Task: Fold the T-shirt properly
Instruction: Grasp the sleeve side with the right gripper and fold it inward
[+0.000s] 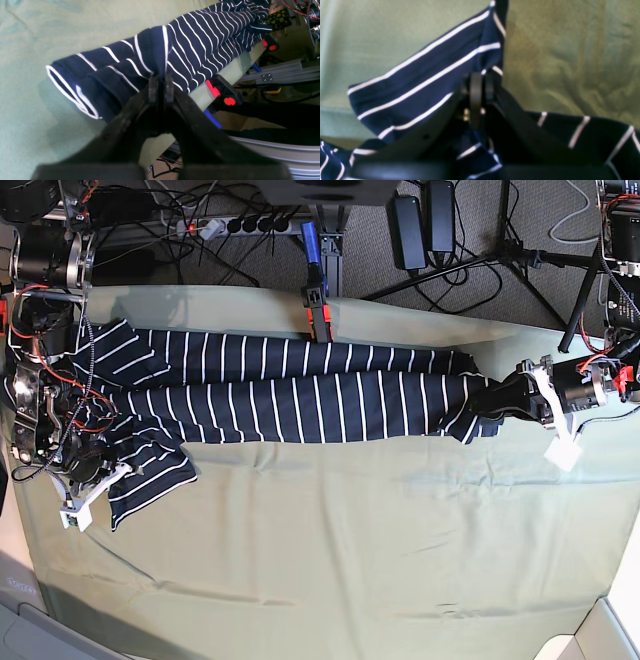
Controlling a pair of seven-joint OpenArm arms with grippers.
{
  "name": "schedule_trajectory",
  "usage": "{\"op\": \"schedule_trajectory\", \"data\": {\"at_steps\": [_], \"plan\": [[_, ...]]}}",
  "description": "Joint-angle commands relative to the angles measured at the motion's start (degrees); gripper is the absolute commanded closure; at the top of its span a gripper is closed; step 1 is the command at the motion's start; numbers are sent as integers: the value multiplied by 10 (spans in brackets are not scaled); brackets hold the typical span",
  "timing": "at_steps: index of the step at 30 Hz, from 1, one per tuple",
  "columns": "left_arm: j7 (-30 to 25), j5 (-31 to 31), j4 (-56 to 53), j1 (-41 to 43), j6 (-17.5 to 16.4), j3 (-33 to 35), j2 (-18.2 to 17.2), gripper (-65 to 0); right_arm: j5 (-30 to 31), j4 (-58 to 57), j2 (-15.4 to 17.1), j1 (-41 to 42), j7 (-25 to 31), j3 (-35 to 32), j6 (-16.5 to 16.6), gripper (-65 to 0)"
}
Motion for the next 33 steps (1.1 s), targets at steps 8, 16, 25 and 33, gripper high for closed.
{"op": "schedule_trajectory", "data": {"at_steps": [8, 16, 25, 33], "plan": [[-7, -14, 12, -7, -9, -4, -13, 0, 7, 41, 26, 9, -56, 4, -9, 0], [-1, -15, 65, 2, -9, -4, -31, 0, 53, 265, 92, -131, -100, 31, -9, 0], [3, -12, 64, 9, -9, -4, -54, 0, 87, 390, 113, -290, -120, 168, -9, 0], [-1, 3, 64, 10, -9, -4, -57, 0, 107, 451, 112, -395, -135, 256, -9, 0]]}}
